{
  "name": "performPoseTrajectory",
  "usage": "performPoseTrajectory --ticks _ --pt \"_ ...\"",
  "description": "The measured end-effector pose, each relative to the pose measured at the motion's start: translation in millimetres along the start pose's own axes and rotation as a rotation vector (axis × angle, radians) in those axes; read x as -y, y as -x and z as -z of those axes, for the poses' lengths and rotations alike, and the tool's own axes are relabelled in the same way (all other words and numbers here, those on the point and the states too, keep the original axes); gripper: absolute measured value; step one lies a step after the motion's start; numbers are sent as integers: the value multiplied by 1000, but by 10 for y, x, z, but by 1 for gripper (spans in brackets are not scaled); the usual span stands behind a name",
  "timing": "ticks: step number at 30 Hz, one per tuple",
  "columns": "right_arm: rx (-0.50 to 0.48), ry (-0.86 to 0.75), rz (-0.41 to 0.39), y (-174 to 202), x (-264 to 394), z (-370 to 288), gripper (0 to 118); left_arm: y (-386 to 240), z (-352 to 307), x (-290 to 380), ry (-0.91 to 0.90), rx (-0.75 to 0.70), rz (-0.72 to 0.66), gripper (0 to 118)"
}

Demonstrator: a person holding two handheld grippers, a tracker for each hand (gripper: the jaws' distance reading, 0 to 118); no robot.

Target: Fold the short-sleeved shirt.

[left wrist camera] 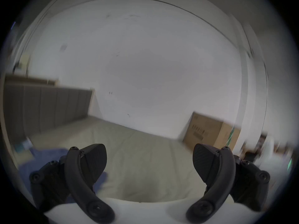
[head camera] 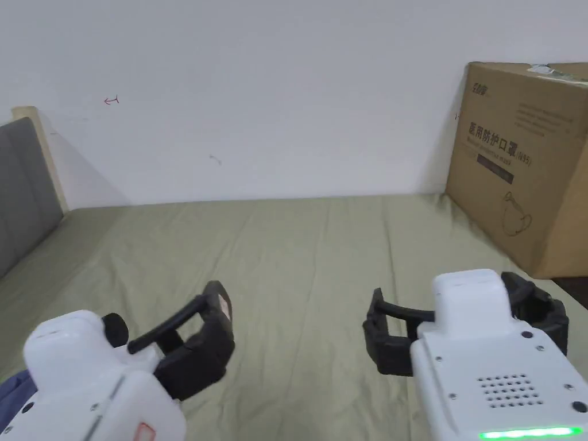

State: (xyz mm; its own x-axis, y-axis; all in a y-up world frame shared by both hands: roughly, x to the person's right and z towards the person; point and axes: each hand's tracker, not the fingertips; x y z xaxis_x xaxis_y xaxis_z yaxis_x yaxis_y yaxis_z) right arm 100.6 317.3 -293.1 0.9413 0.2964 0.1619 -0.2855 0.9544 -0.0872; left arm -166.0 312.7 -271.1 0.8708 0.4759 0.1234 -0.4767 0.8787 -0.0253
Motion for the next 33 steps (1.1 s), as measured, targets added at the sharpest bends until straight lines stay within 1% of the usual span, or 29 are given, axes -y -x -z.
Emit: performPoseTrajectory --ticks 2,4,5,6,7,8,9,11,13,14,16,17,18,19,20,21,23,24,26,28,30,33 --pt "62 -25 -233 216 -13 -9 118 149 10 42 -12 27 -215 110" --pt "85 -75 -496 467 84 -24 118 304 13 161 1 18 -426 110" --pt "95 -86 -615 581 147 -28 118 370 17 228 22 5 -507 110" --pt "109 -94 -722 682 234 -31 118 422 39 296 52 -12 -550 110" --pt "80 -88 -798 764 316 -36 118 475 55 353 84 -32 -568 110" --pt "50 -82 -832 804 383 -43 118 510 67 390 110 -49 -584 110" --pt "15 -63 -816 836 424 -46 118 546 75 418 131 -66 -575 110" --pt "-46 6 -639 792 357 -43 118 496 97 395 114 -105 -480 110" --pt "-66 64 -362 592 213 0 118 369 130 249 99 -109 -291 110" --pt "-74 85 -213 487 144 27 118 249 150 165 105 -96 -153 110" --pt "-85 123 132 177 41 73 118 -12 166 54 87 -78 158 110" --pt "-69 136 263 73 43 90 118 -128 158 44 74 -71 307 110" --pt "-34 156 362 -32 72 111 118 -250 112 64 50 -59 453 110" --pt "-13 148 425 -121 126 118 118 -361 94 79 52 -69 587 110" --pt "8 138 439 -173 174 114 118 -428 92 79 66 -85 648 110" --pt "29 135 414 -206 221 110 118 -464 74 78 44 -101 643 110" --pt "53 147 359 -222 259 98 118 -429 15 70 10 -69 536 110" --pt "40 136 337 -200 272 73 118 -420 15 62 24 -62 494 110" --pt "37 130 307 -178 256 43 118 -377 32 40 52 -49 491 110" --pt "73 124 256 -127 212 19 118 -348 17 27 77 -20 463 110" --pt "101 70 248 -119 179 -25 118 -319 9 -7 75 -29 419 110" --pt "74 41 245 -117 78 -97 118 -317 28 -38 86 -51 420 109"
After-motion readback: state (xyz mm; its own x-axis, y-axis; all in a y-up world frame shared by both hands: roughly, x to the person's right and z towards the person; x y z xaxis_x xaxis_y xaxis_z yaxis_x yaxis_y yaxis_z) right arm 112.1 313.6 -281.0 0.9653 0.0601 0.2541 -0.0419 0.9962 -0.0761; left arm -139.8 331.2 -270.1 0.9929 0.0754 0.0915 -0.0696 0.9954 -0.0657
